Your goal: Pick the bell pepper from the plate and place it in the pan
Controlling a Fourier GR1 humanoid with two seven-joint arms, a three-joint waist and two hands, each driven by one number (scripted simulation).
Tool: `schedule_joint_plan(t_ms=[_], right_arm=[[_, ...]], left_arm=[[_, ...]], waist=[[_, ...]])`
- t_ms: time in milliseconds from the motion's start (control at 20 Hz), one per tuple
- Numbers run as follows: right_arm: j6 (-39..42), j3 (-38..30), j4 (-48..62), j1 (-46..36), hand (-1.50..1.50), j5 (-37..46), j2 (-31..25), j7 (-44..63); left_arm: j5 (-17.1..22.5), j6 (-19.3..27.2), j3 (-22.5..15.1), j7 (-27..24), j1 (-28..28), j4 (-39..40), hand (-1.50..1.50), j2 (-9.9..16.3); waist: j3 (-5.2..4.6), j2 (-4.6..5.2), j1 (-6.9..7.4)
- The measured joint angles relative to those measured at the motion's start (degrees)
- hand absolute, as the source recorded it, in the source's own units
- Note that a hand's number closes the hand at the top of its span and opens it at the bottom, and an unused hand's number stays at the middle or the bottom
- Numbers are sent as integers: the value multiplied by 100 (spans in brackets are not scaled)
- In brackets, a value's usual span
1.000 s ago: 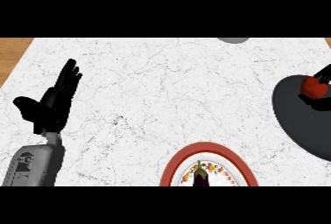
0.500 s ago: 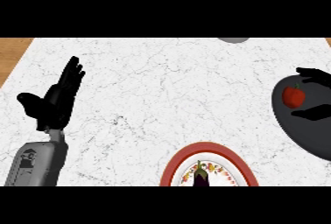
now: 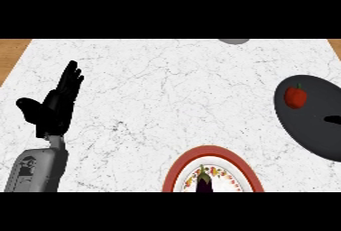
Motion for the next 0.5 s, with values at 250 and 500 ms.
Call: schedule_joint_plan(t_ms=[250,500], right_arm=[[809,-186,130,408,-150,-356,-569,63],[1317,-233,-11,880,-150,-637,-1049,96]], left_arm=[[25,-23,65,-18,124,-43,0,56],[65,-27,147,15,204,-80,0,106]], waist=[[-1,-33,-99],[1,-68,-222]])
